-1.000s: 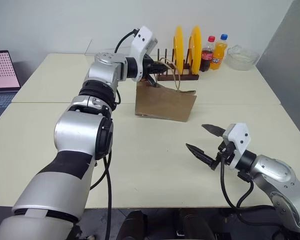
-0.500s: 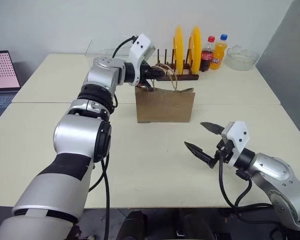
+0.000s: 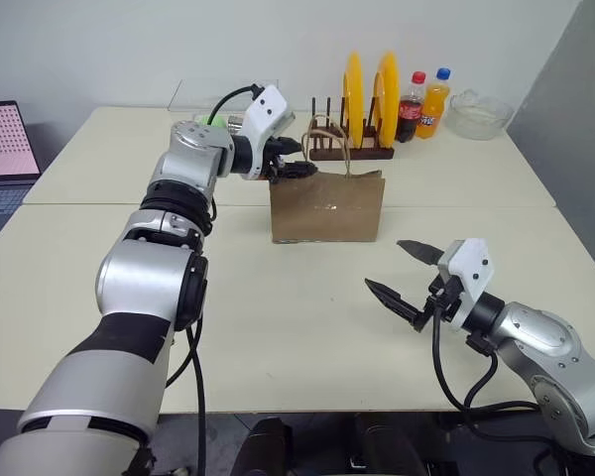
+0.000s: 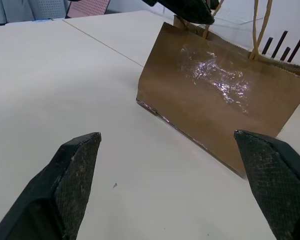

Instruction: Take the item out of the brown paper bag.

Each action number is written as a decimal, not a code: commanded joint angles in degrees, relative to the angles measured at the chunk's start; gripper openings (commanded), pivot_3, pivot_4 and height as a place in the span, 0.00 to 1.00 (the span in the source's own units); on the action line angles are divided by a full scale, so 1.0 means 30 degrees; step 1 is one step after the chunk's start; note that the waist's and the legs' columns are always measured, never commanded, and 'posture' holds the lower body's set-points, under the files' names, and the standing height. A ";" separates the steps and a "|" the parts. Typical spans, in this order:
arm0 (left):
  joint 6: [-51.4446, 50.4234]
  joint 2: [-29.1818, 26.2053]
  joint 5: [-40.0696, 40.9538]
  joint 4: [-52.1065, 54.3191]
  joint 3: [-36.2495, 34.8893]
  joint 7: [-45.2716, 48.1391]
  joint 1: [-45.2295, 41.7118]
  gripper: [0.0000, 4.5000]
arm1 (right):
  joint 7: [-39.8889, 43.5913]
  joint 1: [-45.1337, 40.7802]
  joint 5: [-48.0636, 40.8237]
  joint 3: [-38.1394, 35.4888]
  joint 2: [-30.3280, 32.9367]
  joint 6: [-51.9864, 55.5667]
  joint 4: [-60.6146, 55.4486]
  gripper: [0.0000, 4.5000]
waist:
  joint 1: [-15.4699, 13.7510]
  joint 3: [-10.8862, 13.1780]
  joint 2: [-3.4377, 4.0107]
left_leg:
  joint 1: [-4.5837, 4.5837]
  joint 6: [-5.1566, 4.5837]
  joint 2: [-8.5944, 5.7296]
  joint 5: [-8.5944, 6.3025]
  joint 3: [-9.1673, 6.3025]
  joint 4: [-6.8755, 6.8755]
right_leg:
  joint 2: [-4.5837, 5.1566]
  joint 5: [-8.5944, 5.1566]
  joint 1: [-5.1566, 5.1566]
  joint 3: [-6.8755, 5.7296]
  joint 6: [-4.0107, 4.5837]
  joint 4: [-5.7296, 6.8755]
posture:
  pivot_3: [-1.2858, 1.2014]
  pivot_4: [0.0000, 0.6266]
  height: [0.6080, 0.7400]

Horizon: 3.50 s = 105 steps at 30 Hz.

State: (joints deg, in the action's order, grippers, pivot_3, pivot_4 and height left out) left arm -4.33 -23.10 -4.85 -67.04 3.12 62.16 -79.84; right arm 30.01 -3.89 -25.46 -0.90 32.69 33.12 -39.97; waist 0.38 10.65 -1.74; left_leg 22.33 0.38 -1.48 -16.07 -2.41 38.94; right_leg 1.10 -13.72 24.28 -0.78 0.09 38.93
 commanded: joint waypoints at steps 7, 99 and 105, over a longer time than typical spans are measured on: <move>-0.0727 -0.1572 0.1721 0.6948 -0.0605 0.1450 0.3932 0.83 | 0.0536 -0.0461 0.0401 -0.0089 0.0491 -0.0620 -0.0019 1.00 | 0.0025 -0.0002 0.0002 | -0.0026 0.0001 0.0013 0.0001 0.0008 0.0002 | 0.0001 0.0006 -0.0014 0.0015 0.0012 0.0009 | 0.52 0.24 1.00; 1.0365 -0.4817 0.1018 2.1350 0.5597 0.1821 1.7841 1.00 | 0.5799 0.0931 0.2828 0.1235 0.3352 0.4076 -0.3577 0.90 | -0.0140 0.0050 0.0166 | -0.0103 0.0001 0.0052 -0.0008 0.0026 -0.0077 | -0.0010 -0.0079 -0.0092 0.0003 0.0002 -0.0129 | 0.52 0.24 1.00; 1.0944 -0.3102 0.1209 2.0297 0.6589 0.1975 1.6979 1.00 | 0.5109 0.1926 0.2548 0.0713 0.3866 0.4083 -0.3891 0.90 | -0.0120 0.0044 0.0158 | -0.0101 0.0001 0.0050 -0.0008 0.0020 -0.0075 | -0.0011 -0.0082 -0.0096 0.0001 -0.0005 -0.0129 | 0.52 0.24 1.00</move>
State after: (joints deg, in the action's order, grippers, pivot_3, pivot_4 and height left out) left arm 27.84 -33.05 -2.26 -6.89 22.27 68.17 -28.12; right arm 46.00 1.76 -17.04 2.94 43.90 45.68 -49.38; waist 0.02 10.78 -1.27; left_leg 22.02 0.38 -1.33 -16.10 -2.34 38.71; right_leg 1.06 -13.96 23.99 -0.78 0.07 38.54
